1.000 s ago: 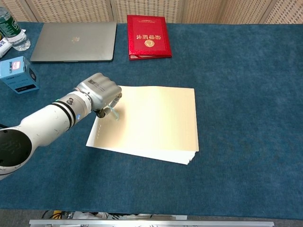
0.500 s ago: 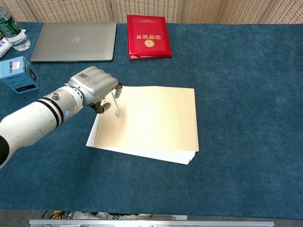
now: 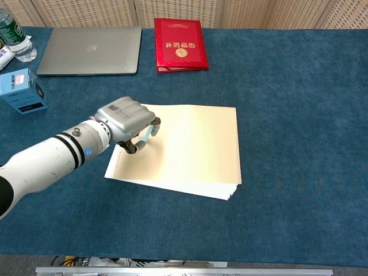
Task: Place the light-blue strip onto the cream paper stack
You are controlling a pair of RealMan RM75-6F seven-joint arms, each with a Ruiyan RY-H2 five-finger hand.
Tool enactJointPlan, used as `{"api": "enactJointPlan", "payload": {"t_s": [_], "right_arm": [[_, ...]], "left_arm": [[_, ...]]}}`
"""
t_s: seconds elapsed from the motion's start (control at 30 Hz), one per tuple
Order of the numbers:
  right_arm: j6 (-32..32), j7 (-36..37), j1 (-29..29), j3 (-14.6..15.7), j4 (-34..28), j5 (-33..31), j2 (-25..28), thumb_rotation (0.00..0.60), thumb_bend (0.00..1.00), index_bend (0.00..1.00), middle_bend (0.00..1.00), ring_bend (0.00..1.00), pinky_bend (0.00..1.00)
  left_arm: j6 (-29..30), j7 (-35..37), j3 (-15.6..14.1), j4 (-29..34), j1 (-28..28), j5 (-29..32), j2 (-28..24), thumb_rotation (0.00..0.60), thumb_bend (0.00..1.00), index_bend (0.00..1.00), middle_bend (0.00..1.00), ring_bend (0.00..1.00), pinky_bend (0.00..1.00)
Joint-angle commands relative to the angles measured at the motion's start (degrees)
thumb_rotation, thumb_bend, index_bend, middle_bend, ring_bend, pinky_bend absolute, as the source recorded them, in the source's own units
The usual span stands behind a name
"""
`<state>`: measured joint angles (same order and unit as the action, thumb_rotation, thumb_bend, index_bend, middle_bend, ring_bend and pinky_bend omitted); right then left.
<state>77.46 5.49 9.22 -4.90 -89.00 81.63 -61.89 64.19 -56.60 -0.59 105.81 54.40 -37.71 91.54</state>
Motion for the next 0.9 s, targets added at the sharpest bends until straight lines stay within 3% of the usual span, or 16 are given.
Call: {"api": "enactJointPlan", "payload": {"t_s": [0.03, 0.47, 0.7, 0.9], "right_arm": [[0.09, 0.12, -0.08, -0.04, 0.11, -0.07, 0.03, 0.600, 0.32, 0.46, 0.51, 0.52, 0.51], [-0.19, 0.73, -0.22, -0.07, 0.98, -0.38, -0.26, 0.600, 0.32, 0.46, 0.51, 0.52, 0.51], [-0.21, 0.65, -0.15, -0.11, 0.92, -0.22, -0.36, 0.600, 0.32, 0.46, 0.51, 0.52, 0.51], [-0.26, 0.37, 0.06, -0.18, 0.59, 0.09, -0.27, 0.600, 0.32, 0.46, 0.51, 0.52, 0.51]], "left_arm": [[0.03, 0.97, 0.51, -0.13, 0.03, -0.63, 0.22, 0.600, 0.44, 0.31, 1.00, 1.00, 1.00], [-2.18, 5.90, 0.39, 1.36, -0.36, -4.74, -0.61, 0.600, 0.44, 0.17, 1.00, 1.00, 1.00], [-2.22, 11.82, -0.02, 3.90, -2.46, -11.00, -3.85, 0.600, 0.44, 0.19, 1.00, 1.00, 1.00], [-0.56, 14.51, -2.38, 4.89, -5.28, -15.28, -8.34, 0.600, 0.44, 0.28, 1.00, 1.00, 1.00]]}}
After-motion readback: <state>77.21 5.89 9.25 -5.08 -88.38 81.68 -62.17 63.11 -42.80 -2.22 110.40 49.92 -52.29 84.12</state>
